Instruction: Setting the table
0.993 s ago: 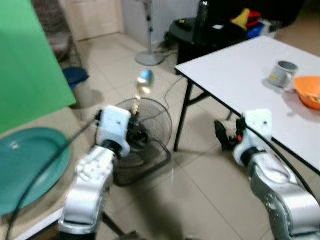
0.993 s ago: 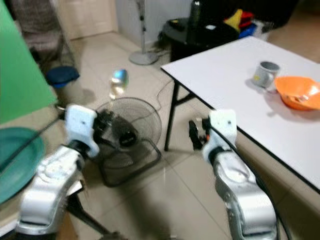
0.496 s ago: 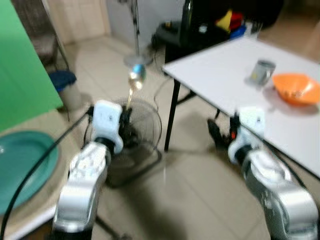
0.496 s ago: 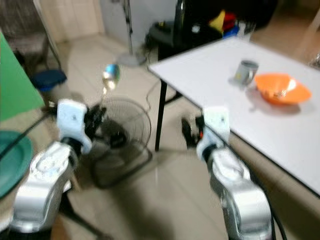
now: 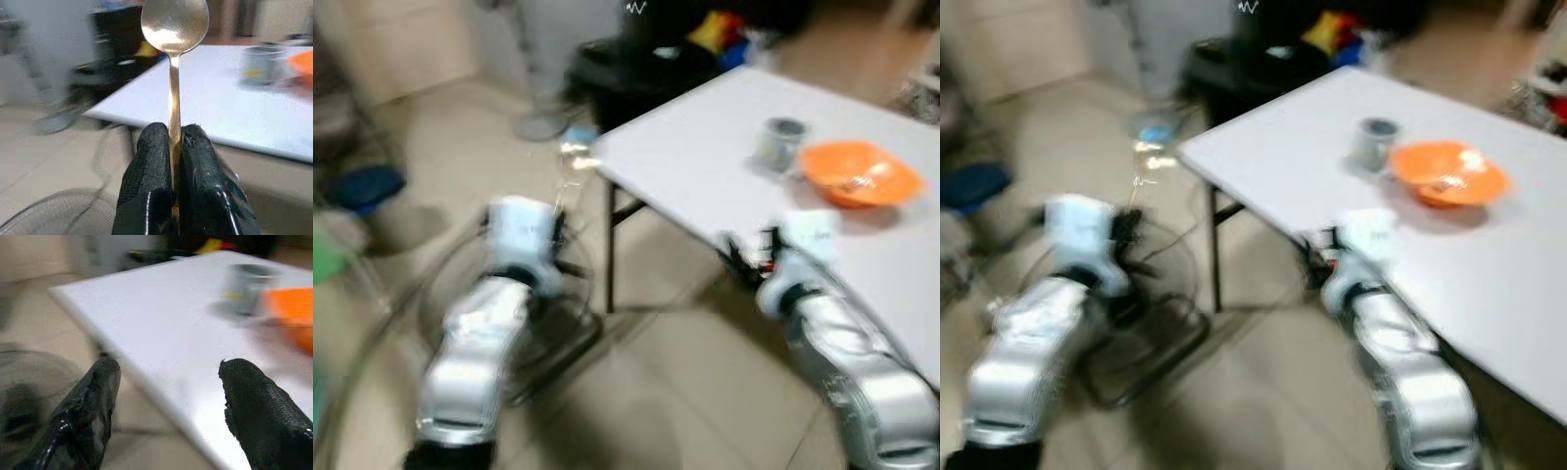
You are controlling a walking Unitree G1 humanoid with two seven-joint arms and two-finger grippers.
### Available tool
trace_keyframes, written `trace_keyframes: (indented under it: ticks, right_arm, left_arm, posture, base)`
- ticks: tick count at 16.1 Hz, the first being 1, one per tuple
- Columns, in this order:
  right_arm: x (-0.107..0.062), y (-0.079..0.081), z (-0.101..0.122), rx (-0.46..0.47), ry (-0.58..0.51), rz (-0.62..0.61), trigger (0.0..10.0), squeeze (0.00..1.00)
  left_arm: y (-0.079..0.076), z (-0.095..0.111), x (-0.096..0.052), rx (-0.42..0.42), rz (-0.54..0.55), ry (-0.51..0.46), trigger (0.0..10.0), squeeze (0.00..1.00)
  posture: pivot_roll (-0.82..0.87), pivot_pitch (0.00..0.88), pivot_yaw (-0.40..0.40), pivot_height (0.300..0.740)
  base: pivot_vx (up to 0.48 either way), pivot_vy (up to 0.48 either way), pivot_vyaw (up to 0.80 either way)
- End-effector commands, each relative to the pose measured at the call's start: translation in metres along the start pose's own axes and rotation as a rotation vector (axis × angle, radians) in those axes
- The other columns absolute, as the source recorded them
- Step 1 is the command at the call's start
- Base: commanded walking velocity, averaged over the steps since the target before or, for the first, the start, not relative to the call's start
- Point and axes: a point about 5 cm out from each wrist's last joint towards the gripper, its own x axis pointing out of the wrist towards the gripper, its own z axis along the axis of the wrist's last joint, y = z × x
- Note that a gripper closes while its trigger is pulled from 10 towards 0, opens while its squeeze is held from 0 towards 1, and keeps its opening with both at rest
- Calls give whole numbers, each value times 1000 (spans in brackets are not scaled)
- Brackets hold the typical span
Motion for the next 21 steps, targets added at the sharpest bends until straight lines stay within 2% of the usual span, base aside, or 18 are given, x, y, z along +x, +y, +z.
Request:
trace_keyframes:
  ticks: [1, 14, 17, 21]
  right_arm:
    - [-1, 11, 5, 5, -26, 48, 10000, 0]
    - [-6, 11, 4, -3, -28, 47, 10000, 0]
    - [-7, 12, 5, -7, -33, 52, 10000, 0]
    - [-6, 13, 4, -7, -34, 55, 10000, 0]
  left_arm:
    - [14, 4, -2, 24, 41, -13, 10000, 0]
    - [12, 4, 1, 50, -31, -19, 10000, 0]
    - [12, 4, 4, 72, -78, -19, 10000, 0]
    - [9, 1, 11, 110, -173, 2, 10000, 0]
  posture:
    - [79, 0, 21, 740]
    - [64, 0, 32, 740]
    - [61, 0, 36, 740]
    - [53, 0, 47, 740]
  base:
    - [394, 0, -775]
    - [378, 0, -774]
    - [348, 0, 0]
    - [0, 0, 0]
